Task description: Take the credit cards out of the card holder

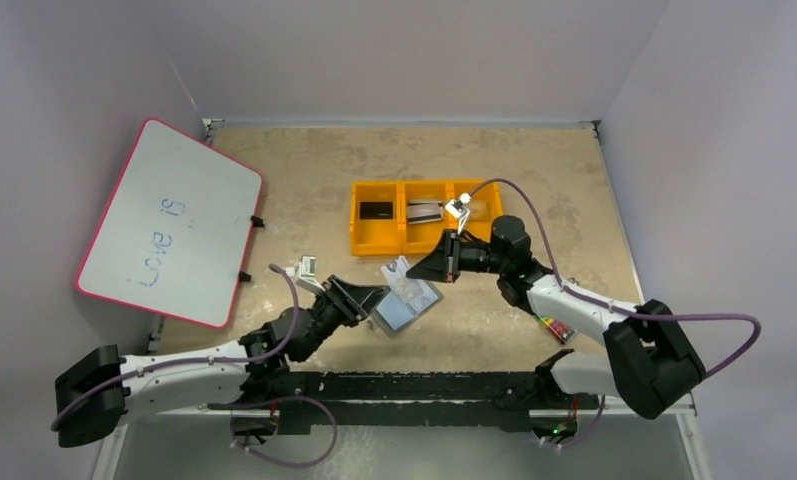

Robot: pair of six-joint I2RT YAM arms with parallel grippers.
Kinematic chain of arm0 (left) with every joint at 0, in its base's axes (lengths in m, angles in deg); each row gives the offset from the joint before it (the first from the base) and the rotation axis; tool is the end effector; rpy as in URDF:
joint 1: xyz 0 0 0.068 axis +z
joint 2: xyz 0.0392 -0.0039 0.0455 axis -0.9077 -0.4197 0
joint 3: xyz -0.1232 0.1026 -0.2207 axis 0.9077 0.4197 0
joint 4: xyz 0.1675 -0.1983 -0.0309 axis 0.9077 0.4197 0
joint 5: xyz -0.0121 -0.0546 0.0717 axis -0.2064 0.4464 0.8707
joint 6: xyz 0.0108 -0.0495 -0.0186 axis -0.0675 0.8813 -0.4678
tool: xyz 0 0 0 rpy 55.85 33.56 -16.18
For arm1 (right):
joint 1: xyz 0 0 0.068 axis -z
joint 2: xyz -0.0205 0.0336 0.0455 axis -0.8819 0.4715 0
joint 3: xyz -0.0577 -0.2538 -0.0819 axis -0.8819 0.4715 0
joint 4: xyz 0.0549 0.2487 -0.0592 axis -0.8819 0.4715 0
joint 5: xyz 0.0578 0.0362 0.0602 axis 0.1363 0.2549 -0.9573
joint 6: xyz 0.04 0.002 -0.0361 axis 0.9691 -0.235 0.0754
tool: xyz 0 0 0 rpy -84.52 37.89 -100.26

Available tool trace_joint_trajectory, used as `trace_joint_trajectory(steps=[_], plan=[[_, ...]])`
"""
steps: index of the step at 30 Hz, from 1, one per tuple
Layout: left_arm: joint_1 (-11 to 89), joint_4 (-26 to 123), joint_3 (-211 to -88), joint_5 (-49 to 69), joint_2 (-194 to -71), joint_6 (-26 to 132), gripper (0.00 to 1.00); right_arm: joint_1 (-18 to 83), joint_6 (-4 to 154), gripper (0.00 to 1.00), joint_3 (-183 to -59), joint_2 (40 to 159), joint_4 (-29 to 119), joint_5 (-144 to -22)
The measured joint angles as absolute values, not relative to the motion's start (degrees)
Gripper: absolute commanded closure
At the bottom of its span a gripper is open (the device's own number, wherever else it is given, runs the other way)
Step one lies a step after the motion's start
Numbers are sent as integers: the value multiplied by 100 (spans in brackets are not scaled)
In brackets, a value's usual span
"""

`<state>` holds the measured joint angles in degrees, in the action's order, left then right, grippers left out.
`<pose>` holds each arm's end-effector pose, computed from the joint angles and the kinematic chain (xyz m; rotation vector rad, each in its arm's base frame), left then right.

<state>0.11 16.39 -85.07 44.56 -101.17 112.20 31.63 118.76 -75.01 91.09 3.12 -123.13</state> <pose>0.0859 -0.1466 0.1937 -0.4877 1.7590 -1.4077 0.2109 0.1538 0.2372 -0.4334 1.8627 1.6912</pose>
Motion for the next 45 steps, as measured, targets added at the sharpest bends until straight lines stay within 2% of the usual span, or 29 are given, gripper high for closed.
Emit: trace_joint_trajectory(steps=[4, 9, 16, 23, 29, 45], plan=[[11, 2094, -8507, 4622, -9841, 11222, 55, 3163, 11344, 100, -7787, 8980, 1287, -11732], [11, 2939, -8536, 4937, -9577, 11248, 51, 3168, 10306, 100, -8419, 8798, 2524, -10309], [11, 4021, -8785, 5232, -9538, 11329, 42, 3185, 8125, 100, -8740, 8713, 2694, -8768], [11, 4620, -9008, 5298, -9597, 11323, 39, 3189, 5638, 100, -8788, 8986, 2557, -8473], [11, 5145, -9152, 5344, -9476, 11259, 39, 3176, 4029, 100, -9287, 9863, 2585, -8478], [11, 6541, -9716, 5707, -8648, 10899, 39, 3102, 1937, 100, -10270, 11615, 2482, -8292]])
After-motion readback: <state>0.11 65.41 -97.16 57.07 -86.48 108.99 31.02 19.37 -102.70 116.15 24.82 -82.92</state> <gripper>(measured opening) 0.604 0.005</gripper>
